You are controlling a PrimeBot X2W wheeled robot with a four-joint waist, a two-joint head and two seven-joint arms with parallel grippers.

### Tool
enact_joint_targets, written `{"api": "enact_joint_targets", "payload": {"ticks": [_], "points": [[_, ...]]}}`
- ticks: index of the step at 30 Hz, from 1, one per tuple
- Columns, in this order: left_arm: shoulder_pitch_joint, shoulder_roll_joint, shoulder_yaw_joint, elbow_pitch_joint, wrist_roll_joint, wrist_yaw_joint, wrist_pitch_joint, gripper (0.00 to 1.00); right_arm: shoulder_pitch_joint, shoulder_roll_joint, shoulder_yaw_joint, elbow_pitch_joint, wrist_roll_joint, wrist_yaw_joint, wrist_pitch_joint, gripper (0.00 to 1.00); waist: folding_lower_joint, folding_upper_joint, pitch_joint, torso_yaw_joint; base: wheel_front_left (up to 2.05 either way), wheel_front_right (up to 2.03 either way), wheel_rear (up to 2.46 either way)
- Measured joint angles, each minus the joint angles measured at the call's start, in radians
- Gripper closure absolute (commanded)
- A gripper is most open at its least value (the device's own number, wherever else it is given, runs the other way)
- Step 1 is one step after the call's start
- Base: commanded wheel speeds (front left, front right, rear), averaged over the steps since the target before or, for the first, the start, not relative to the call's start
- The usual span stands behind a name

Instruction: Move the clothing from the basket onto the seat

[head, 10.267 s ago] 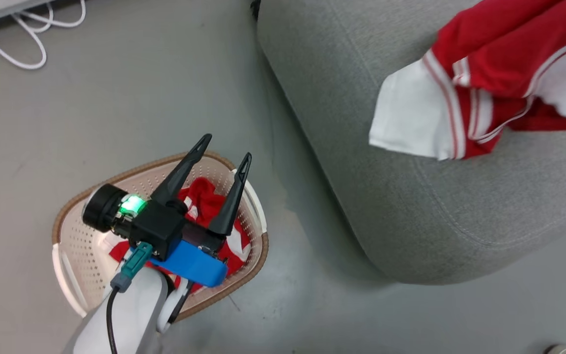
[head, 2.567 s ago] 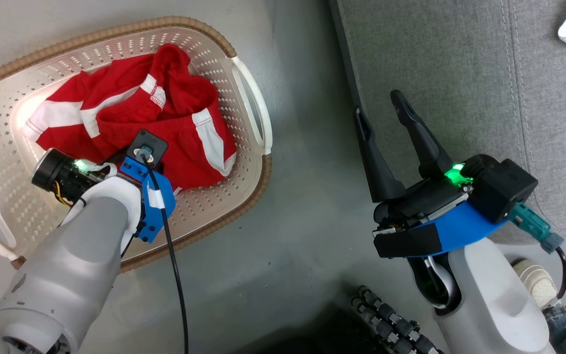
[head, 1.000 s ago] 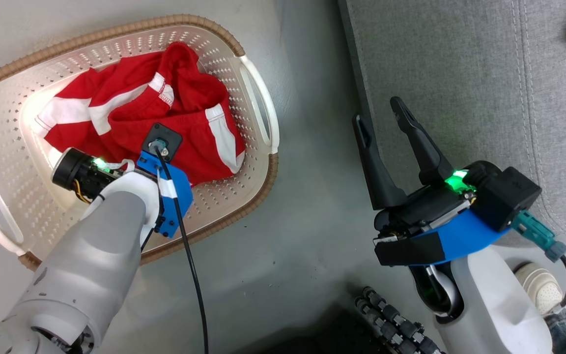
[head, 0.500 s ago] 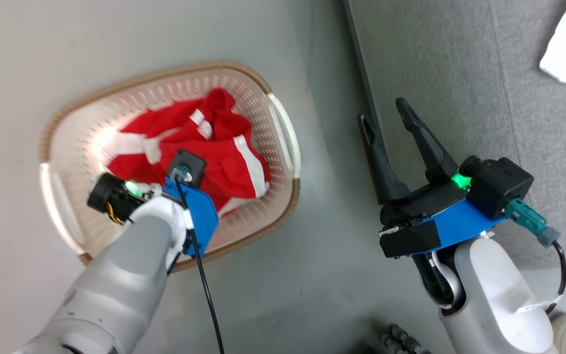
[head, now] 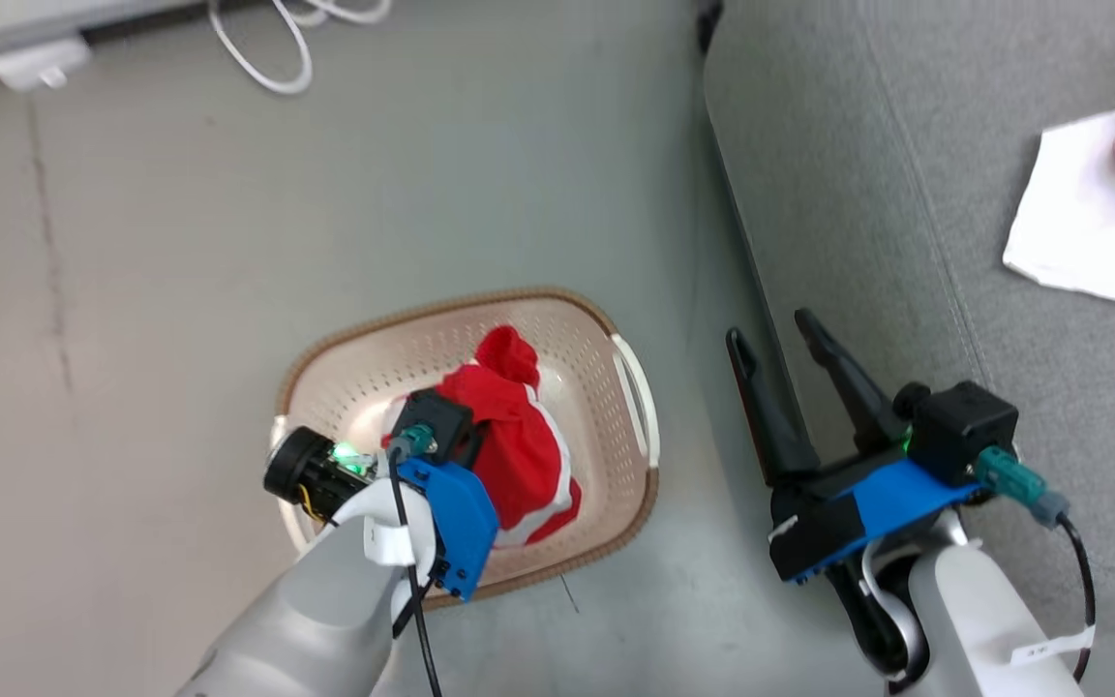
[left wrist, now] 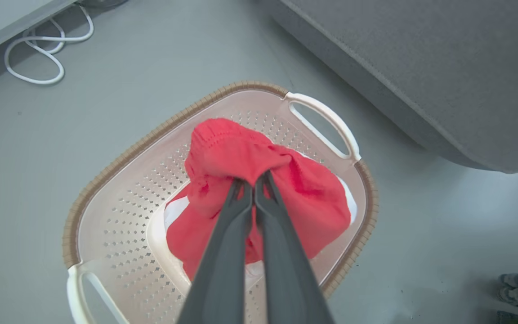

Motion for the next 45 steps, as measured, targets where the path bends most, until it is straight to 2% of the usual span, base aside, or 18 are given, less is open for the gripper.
{"api": "enact_joint_targets", "payload": {"ticks": [11,23,32,45], "points": [[0.02,-0.005,-0.016,-0.174,-0.056,-0.005,-0.036,1.0,0.113,-0.006,-0.027,-0.003,0.008,0.0,0.056,0.0,-0.0001,0.0,-0.23,0.095,0.0,0.0,0.0],[-0.021,-0.005,-0.017,-0.313,-0.075,-0.006,-0.039,1.0,0.193,-0.006,-0.039,-0.012,0.025,0.0,0.091,0.0,-0.0001,0.0,-0.395,0.172,0.0,0.0,0.0],[-0.091,-0.005,-0.043,-0.356,-0.125,-0.006,-0.032,1.0,0.216,-0.004,-0.039,-0.013,0.03,0.0,0.112,0.0,0.0,0.0001,-0.446,0.197,0.0,0.0,0.0],[-0.129,-0.005,-0.088,-0.361,-0.189,-0.004,-0.027,1.0,0.217,-0.004,-0.035,-0.022,0.031,0.0,0.127,0.0,0.0002,0.0,-0.441,0.189,0.0,0.0,0.0]]}}
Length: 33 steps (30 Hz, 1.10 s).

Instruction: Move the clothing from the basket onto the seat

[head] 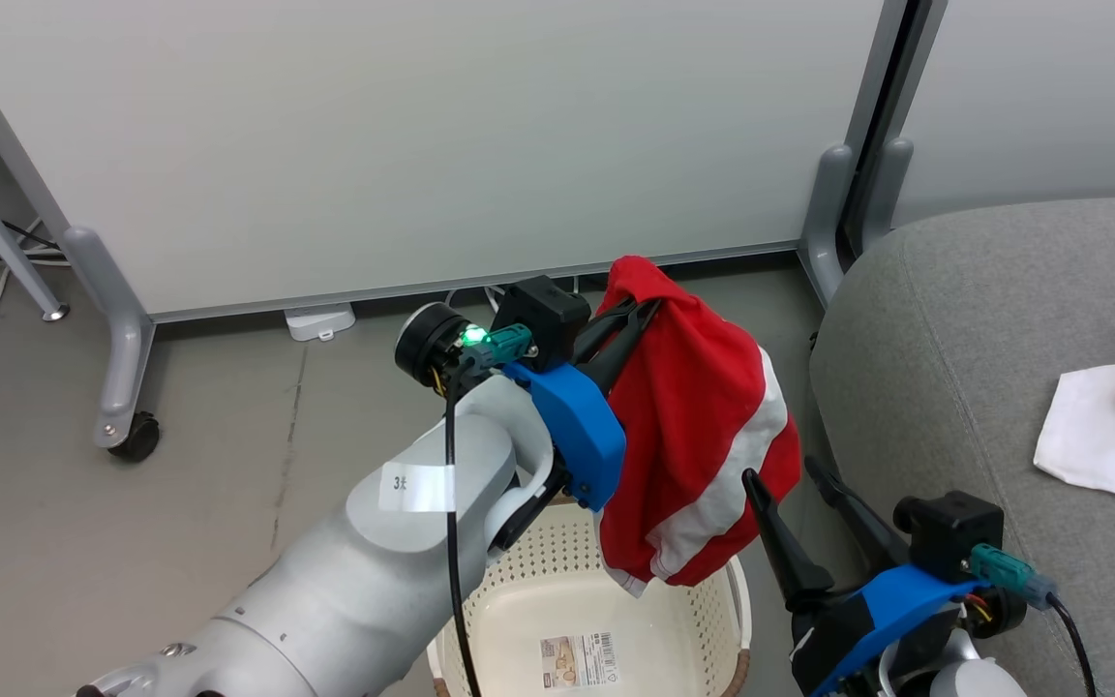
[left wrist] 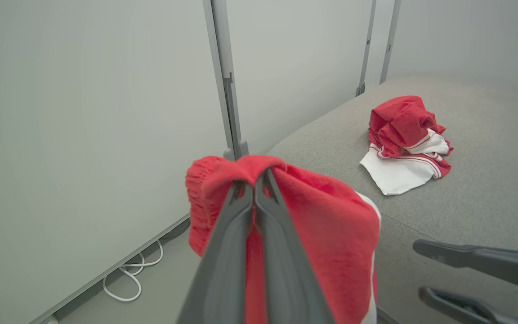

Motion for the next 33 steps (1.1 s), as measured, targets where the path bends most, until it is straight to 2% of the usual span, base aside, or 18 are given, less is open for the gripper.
{"api": "enact_joint_targets", "payload": {"ticks": [5,15,23,31,32,33], "points": [[-0.003,0.0,-0.019,0.001,-0.013,0.003,-0.003,1.0,-0.008,-0.001,0.008,0.004,-0.001,0.0,0.015,0.0,0.0,0.0,0.005,-0.001,0.0,0.0,0.0],[-0.013,0.0,-0.048,-0.008,-0.034,0.006,-0.008,1.0,-0.121,-0.029,0.04,0.052,0.006,0.0,0.07,0.0,0.0001,0.0,0.025,0.008,0.0,0.0,0.0],[-0.019,0.0,-0.066,-0.027,-0.045,0.006,-0.01,1.0,-0.219,-0.049,0.122,0.154,0.082,0.0,0.1,0.0,0.0001,0.0,0.025,0.024,0.0,0.0,0.0],[-0.02,0.0,-0.08,-0.044,-0.065,0.005,-0.012,1.0,-0.319,-0.046,0.215,0.291,0.131,0.0,0.068,0.0,0.0001,0.0,0.014,0.022,0.0,0.0,0.0],[-0.02,0.0,-0.081,-0.048,-0.071,0.005,-0.012,1.0,-0.329,-0.045,0.225,0.307,0.135,0.0,0.065,0.6,0.0002,0.0,0.011,0.021,0.0,0.0,0.0],[-0.019,0.0,-0.082,-0.051,-0.074,0.005,-0.012,1.0,-0.337,-0.045,0.234,0.322,0.136,0.0,0.057,0.73,0.0001,0.0,0.009,0.02,0.0,0.0,0.0]]}}
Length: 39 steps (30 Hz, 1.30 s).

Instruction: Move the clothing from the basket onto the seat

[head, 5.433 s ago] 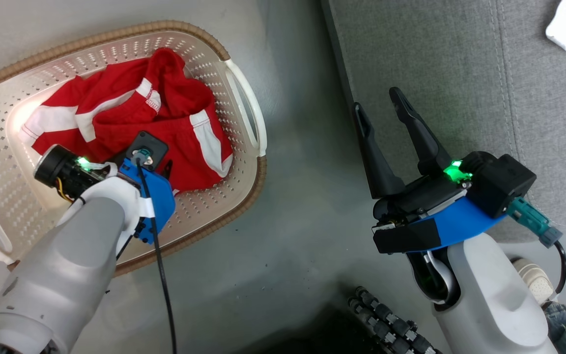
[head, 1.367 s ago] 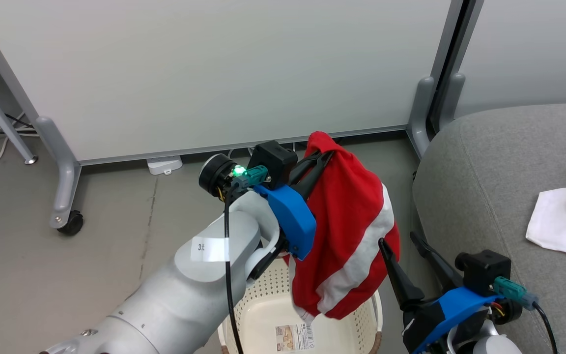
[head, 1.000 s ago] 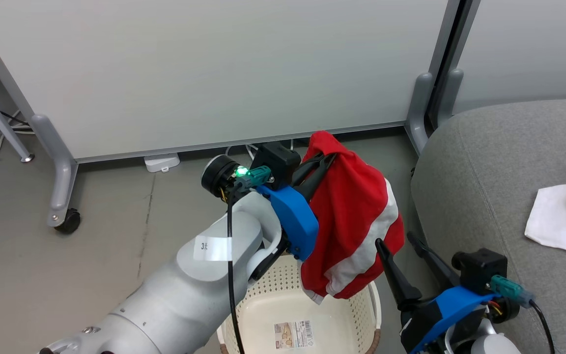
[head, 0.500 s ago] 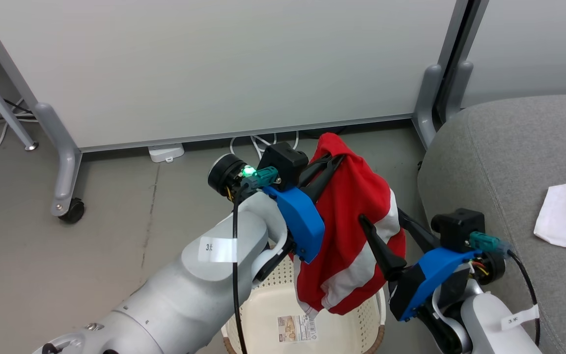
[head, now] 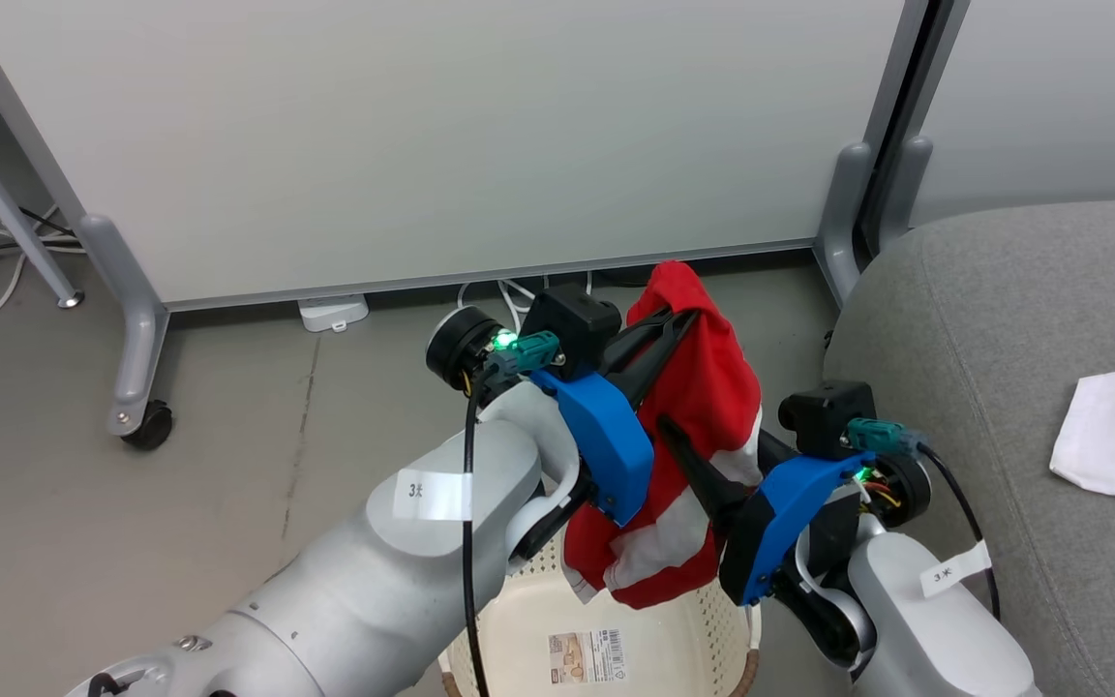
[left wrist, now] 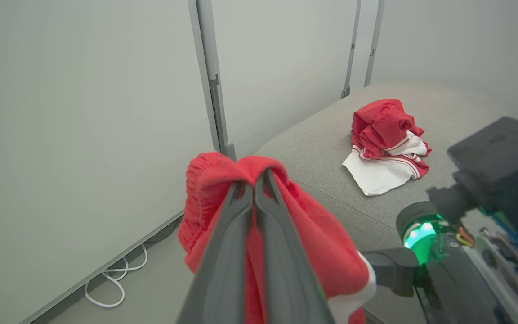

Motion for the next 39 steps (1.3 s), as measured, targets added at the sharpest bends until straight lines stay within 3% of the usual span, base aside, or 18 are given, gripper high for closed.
{"api": "enact_joint_targets", "payload": {"ticks": [1,12,39], "points": [[0.0,0.0,0.0,-0.002,-0.004,0.0,0.0,1.0,-0.008,0.0,0.007,0.015,0.0,0.0,-0.009,1.0,-0.0001,0.0,-0.002,-0.001,0.0,0.0,0.0],[0.001,0.0,0.001,-0.004,-0.012,0.0,0.0,1.0,-0.044,-0.002,0.038,0.095,0.021,0.0,-0.067,1.0,0.0,0.0,-0.01,-0.018,0.0,0.0,0.0],[0.015,0.0,0.001,0.015,-0.018,0.0,0.0,1.0,-0.06,-0.007,0.07,0.137,0.053,0.0,-0.095,1.0,-0.0001,0.0,-0.015,-0.04,0.0,0.0,0.0]]}}
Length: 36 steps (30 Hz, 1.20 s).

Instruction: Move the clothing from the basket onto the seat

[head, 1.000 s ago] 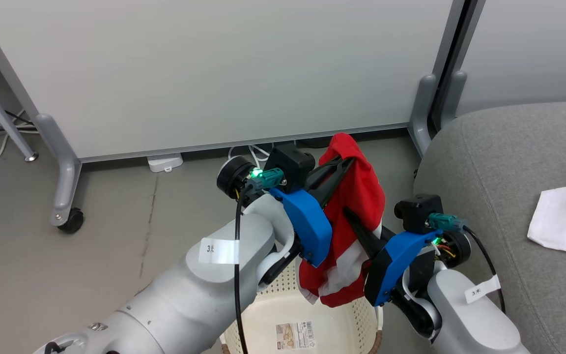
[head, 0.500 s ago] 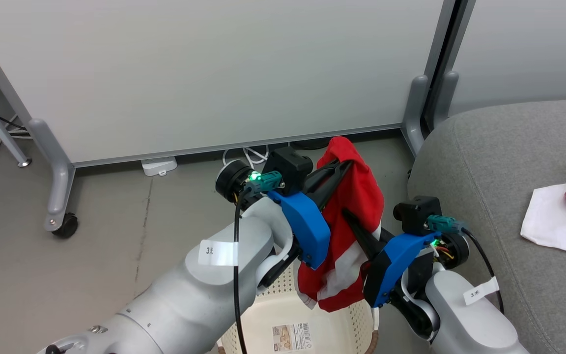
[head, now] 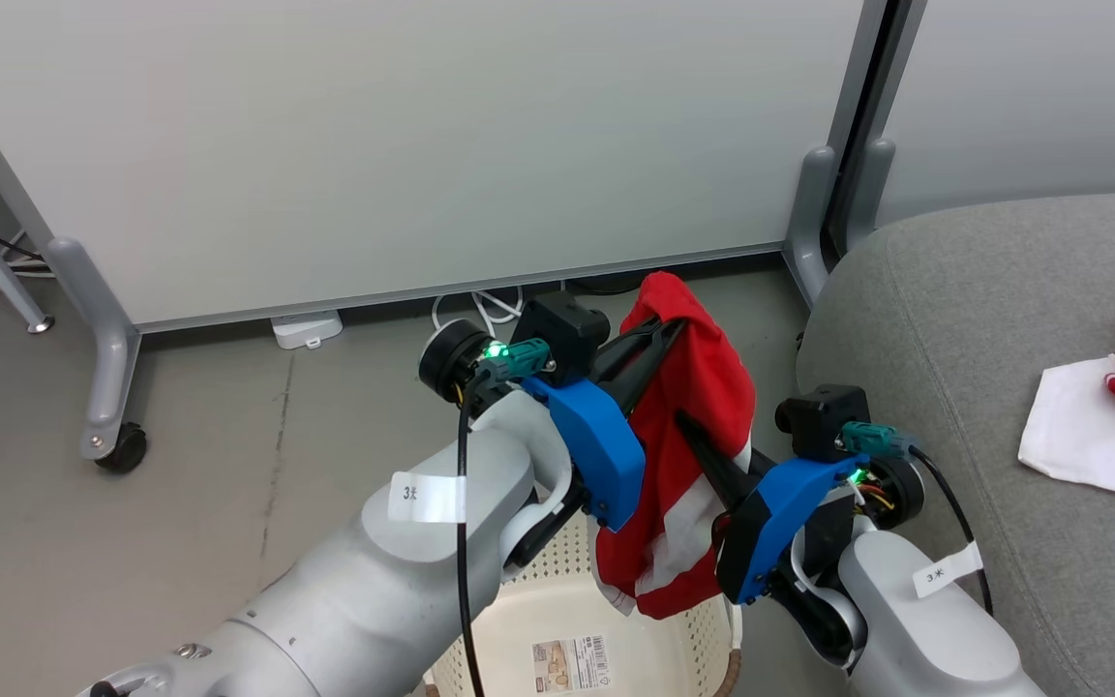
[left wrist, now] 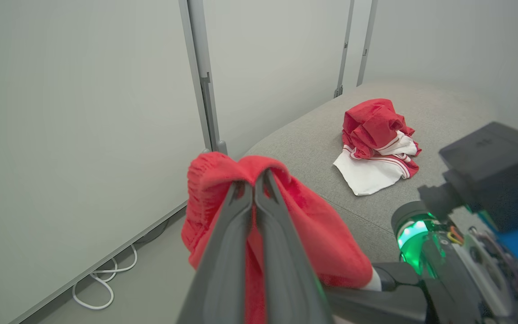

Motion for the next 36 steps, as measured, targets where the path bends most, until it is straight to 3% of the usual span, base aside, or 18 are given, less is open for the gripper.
{"api": "enact_joint_targets", "payload": {"ticks": [6,7,8,9,10,22,26,36], "points": [[0.0,0.0,0.0,0.005,-0.002,0.0,0.0,1.0,-0.003,-0.002,0.003,0.003,0.0,0.0,-0.003,1.0,0.0,0.0001,0.001,-0.004,0.0,0.0,0.0],[0.0,0.0,0.001,0.004,-0.002,0.0,0.0,0.81,-0.003,-0.002,0.004,0.003,0.001,0.0,-0.003,1.0,0.0,0.0,0.002,-0.005,0.0,0.0,0.0],[0.0,0.0,0.004,0.003,-0.002,0.0,0.0,0.5,-0.003,-0.002,0.005,0.003,0.001,0.0,-0.003,1.0,0.0,0.0,0.002,-0.005,0.0,0.0,0.0],[0.0,0.0,0.005,0.002,-0.002,0.0,0.0,0.08,-0.004,-0.002,0.005,0.003,0.002,0.0,-0.003,1.0,0.0,0.0,0.003,-0.006,0.0,0.0,0.0],[0.0,0.0,0.007,0.003,-0.001,0.0,0.0,0.0,-0.005,-0.002,0.005,0.003,0.002,0.0,-0.003,1.0,0.0,0.0,0.003,-0.006,0.0,0.0,0.0],[0.002,0.0,0.03,0.0,0.026,0.001,0.0,0.0,-0.01,-0.003,0.005,0.007,0.003,0.0,-0.008,1.0,0.0,0.0,0.008,-0.005,0.0,0.0,0.0],[0.023,0.002,0.069,-0.01,0.081,0.005,0.0,0.0,-0.011,-0.003,0.003,0.006,0.003,0.0,-0.01,1.0,0.0,0.0,0.011,-0.005,0.0,0.0,0.0],[0.219,0.06,0.275,-0.194,0.284,0.008,-0.001,0.0,-0.006,-0.013,-0.029,-0.028,-0.011,0.0,-0.017,1.0,0.0,0.0,0.03,0.01,0.0,0.0,0.0]]}}
